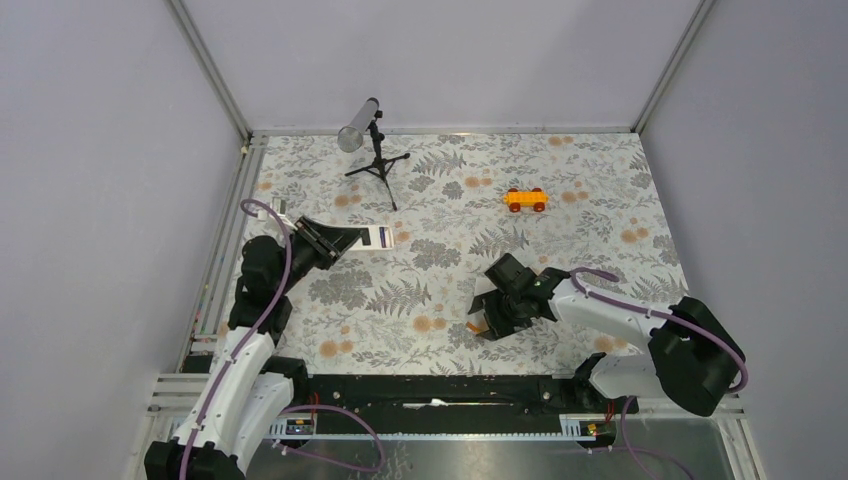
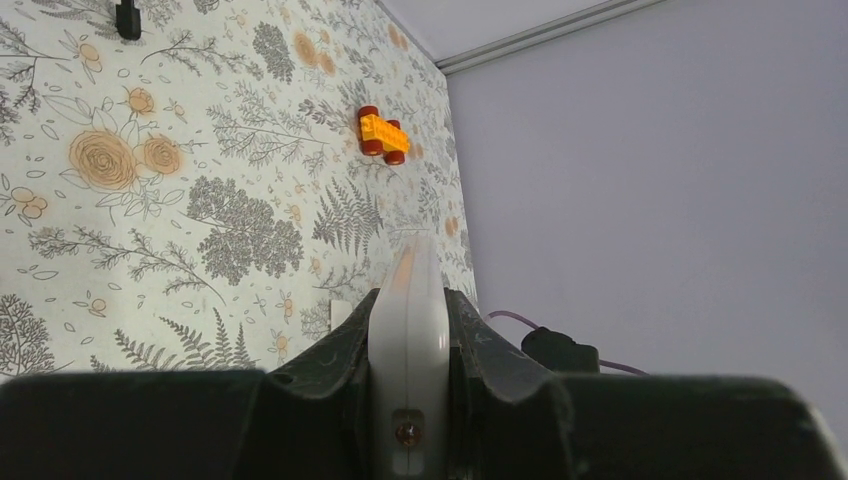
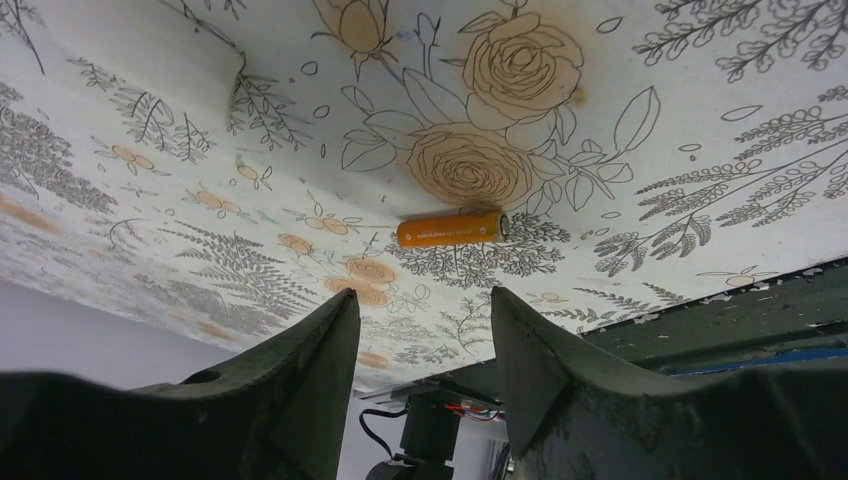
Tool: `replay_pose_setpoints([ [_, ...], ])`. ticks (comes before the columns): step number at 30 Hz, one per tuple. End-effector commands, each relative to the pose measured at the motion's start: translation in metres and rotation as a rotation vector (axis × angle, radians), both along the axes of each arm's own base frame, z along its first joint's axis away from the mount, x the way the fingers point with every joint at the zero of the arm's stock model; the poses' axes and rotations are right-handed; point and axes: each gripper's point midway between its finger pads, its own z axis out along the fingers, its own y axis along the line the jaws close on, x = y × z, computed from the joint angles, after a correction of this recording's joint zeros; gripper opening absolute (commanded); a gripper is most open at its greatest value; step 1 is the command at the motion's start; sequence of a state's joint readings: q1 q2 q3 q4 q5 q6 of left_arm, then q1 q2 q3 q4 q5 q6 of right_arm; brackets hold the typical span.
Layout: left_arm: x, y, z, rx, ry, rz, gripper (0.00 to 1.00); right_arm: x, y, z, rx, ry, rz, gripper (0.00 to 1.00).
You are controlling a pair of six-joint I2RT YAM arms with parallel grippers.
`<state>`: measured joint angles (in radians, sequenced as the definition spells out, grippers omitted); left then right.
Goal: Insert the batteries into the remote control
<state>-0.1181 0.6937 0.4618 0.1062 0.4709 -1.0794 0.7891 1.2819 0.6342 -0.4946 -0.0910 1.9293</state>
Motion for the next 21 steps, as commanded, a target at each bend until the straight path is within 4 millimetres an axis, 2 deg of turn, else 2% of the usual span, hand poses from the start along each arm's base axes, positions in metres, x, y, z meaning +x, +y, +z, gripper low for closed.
replay_pose_setpoints([
  [1,0.001,0.003,0.013,0.005,-0.07,0.011,0.0,0.002,-0.007,-0.009,-0.051,0.013,-0.055,0.57],
  [9,0.0,0.004,0.007,0.017,-0.057,0.019,0.0,-0.003,-0.011,-0.032,-0.096,0.064,-0.069,0.49],
  [16,0.0,0.005,0.006,0.027,-0.058,0.022,0.0,-0.002,-0.01,-0.036,-0.118,0.077,-0.054,0.45],
  [21,-0.001,0.006,0.006,0.042,-0.061,0.022,0.0,-0.003,-0.015,-0.039,-0.167,0.072,-0.001,0.25],
])
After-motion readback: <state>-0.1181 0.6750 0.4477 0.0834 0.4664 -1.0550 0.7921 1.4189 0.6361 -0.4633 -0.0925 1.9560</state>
